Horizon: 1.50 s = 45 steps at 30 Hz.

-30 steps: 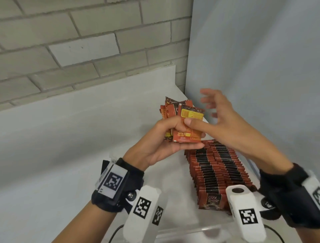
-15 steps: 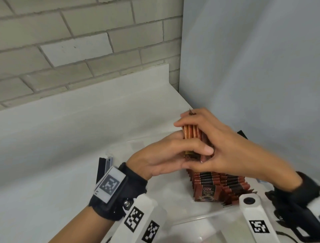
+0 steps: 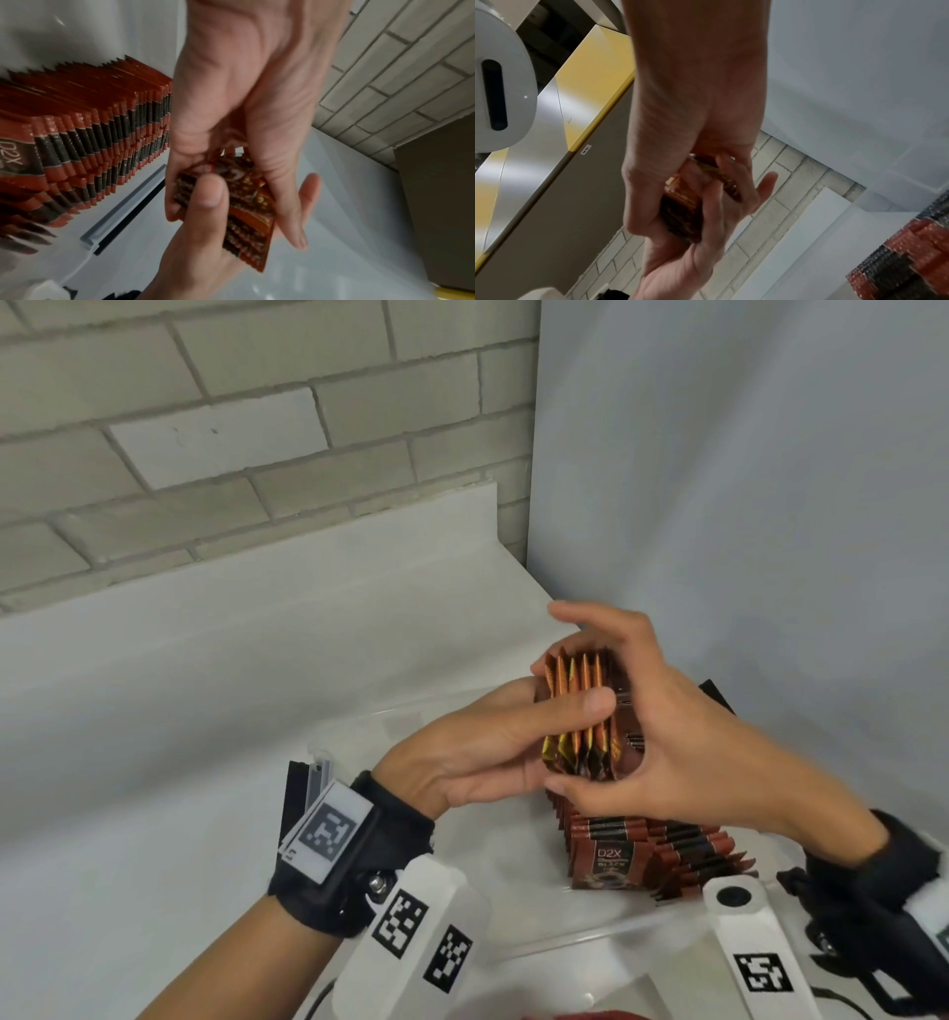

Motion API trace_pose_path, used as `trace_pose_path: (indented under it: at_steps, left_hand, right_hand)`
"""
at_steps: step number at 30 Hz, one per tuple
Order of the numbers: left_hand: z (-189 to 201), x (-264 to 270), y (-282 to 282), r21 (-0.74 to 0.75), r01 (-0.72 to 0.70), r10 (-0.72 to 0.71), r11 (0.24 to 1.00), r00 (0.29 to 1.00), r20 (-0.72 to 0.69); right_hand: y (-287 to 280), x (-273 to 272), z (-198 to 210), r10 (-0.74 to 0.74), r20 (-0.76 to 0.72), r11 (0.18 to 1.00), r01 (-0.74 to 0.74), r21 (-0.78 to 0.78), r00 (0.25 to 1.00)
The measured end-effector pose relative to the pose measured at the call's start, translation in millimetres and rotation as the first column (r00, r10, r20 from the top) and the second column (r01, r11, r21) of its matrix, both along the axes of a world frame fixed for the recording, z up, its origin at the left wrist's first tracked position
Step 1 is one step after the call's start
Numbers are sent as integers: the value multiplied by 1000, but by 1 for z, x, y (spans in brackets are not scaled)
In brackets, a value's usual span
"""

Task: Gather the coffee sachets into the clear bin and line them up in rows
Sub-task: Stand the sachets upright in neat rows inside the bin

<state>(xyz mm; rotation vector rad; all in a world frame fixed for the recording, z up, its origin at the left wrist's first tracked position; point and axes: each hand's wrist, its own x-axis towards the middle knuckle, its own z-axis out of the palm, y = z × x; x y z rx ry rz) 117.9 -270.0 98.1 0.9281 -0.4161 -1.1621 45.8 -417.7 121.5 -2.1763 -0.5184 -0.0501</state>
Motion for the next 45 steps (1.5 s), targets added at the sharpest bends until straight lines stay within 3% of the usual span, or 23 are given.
trace_pose_path:
  at_steps: [5, 9, 15, 19, 23, 26, 29, 32, 35, 37, 40, 43, 45]
  left_hand:
    - [-2, -3, -2, 24, 32, -31, 999, 999, -11]
    - [-5, -3, -2, 94, 63, -69, 994, 996, 58]
    - [-14, 2, -11, 83, 16, -20, 996, 999, 44]
    - [-23, 9, -14, 34, -76, 80, 996, 992, -102]
    - [-25, 14, -12, 14, -121, 121, 993, 983, -139]
    - [-28, 14, -12, 40, -138, 142, 990, 984, -109]
    - [-29, 13, -13, 63, -139, 143, 988, 988, -65]
    - [-30, 13, -14, 64, -149, 155, 987, 983, -100]
    - [-34, 15, -15, 41, -156, 162, 987, 965, -207]
    - [-36, 13, -16, 27, -165, 167, 986, 961, -221]
    - [-35, 10, -18, 21, -191, 191, 981, 960, -205]
    - [-37, 12, -18, 42, -226, 230, 973, 963, -138]
    - [-38, 13, -17, 50, -247, 251, 968, 962, -108]
  right_hand:
    - [-4, 0, -5, -21, -37, 999, 19, -48, 999]
    - [-9, 1, -11, -31, -15, 994, 29, -107, 999]
    - [-12, 3, -17, -74, 7, 967, 73, -243, 997]
    - [-19, 3, -15, -190, -128, 981, 192, 5, 973]
    - [-35, -1, -10, -421, -203, 876, 455, 162, 884]
    - [-40, -8, -12, -395, -361, 829, 497, 256, 845]
    - [-38, -14, -17, -375, -425, 770, 532, 352, 824]
    - [-38, -18, -18, -409, -406, 712, 564, 418, 817]
    - [-39, -24, -11, -497, -269, 654, 560, 508, 825]
    - [-38, -30, -7, -502, -130, 706, 492, 509, 855]
    - [-35, -39, -14, -442, 23, 846, 408, 343, 897]
    - [-35, -46, -24, -391, -36, 892, 388, 231, 920]
    - [-37, -47, -23, -357, -190, 880, 398, 260, 914]
